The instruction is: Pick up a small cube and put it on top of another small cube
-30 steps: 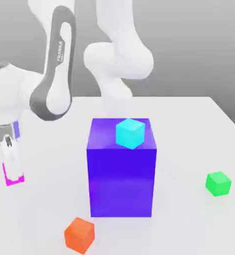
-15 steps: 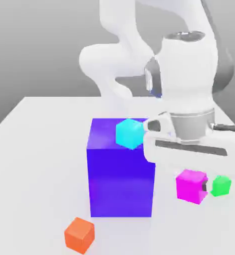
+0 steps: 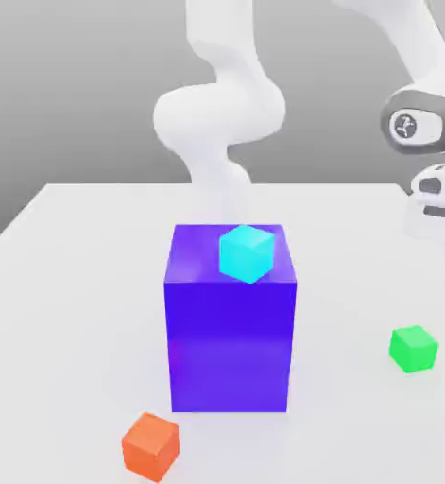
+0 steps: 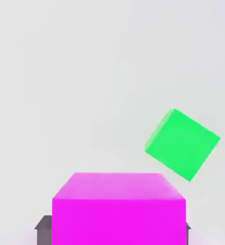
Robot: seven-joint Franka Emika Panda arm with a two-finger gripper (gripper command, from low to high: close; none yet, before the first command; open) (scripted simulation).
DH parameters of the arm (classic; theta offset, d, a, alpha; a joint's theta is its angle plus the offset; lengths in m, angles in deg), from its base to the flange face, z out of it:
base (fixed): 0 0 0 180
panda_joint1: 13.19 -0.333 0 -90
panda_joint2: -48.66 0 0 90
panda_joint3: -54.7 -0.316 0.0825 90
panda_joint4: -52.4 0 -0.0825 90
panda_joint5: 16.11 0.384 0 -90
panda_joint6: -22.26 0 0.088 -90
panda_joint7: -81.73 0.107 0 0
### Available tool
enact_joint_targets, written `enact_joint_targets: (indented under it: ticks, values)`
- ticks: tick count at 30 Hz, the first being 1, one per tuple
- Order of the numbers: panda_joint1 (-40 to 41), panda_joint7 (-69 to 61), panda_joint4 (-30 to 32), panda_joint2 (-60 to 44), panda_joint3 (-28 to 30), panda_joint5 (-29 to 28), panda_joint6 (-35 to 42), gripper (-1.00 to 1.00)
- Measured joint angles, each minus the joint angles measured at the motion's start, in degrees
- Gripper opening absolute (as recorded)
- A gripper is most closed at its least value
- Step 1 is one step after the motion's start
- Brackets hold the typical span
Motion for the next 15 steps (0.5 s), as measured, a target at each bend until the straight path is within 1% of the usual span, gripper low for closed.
enact_joint_targets:
  ticks: [6,15]
  values:
    - [0.8,4.6,0.5,-3.5,0.4,-4.2,-2.7,-1.00]
    - [-0.5,10.4,0.4,-11.9,3.2,-12.2,-10.2,-1.00]
